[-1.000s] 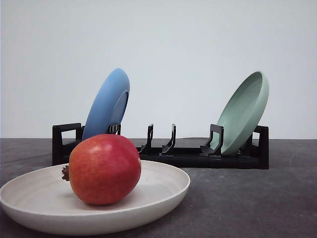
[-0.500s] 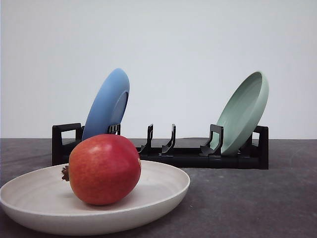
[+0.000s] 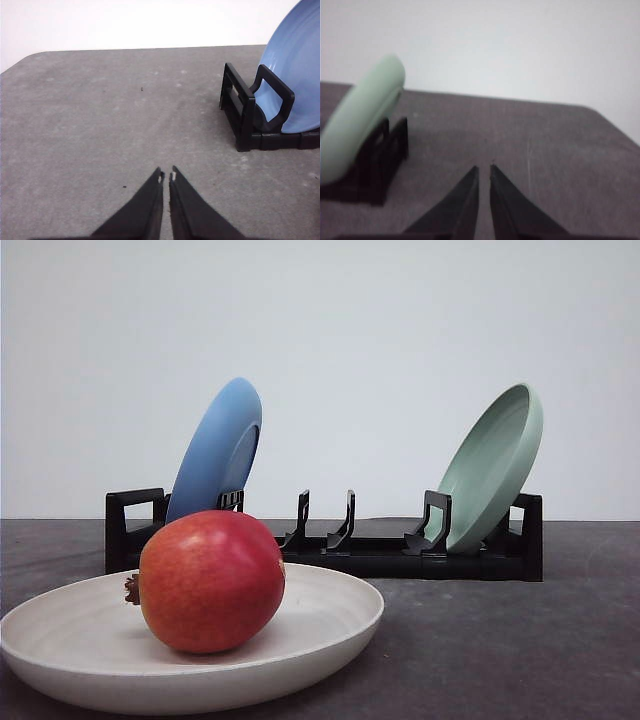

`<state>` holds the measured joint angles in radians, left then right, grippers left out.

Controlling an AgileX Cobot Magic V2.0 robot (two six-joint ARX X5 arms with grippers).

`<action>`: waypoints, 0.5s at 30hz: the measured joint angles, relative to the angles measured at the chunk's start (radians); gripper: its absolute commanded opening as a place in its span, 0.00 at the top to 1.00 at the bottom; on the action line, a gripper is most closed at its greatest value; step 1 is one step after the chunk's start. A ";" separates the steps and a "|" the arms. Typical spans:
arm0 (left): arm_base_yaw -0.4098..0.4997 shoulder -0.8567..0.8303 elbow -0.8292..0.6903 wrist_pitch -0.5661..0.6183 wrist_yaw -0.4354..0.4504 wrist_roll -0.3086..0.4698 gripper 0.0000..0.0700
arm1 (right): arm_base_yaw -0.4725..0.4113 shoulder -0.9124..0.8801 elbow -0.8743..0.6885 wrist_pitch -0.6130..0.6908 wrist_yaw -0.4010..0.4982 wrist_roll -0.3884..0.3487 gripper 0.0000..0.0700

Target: Place pomegranate in white plate

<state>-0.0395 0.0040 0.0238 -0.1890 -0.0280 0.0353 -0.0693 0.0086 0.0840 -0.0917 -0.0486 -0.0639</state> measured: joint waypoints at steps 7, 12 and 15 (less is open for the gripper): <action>0.000 0.000 0.000 0.000 0.000 0.000 1.00 | 0.000 -0.002 -0.068 -0.007 0.000 0.002 0.95; 0.000 0.000 0.000 0.000 0.000 0.000 1.00 | 0.000 -0.002 -0.069 -0.080 0.001 0.005 0.95; 0.000 0.000 0.000 0.000 0.000 0.000 1.00 | 0.004 -0.002 -0.068 -0.081 0.003 0.012 0.95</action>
<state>-0.0395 0.0040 0.0238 -0.1886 -0.0280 0.0353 -0.0650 0.0067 0.0158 -0.1730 -0.0456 -0.0517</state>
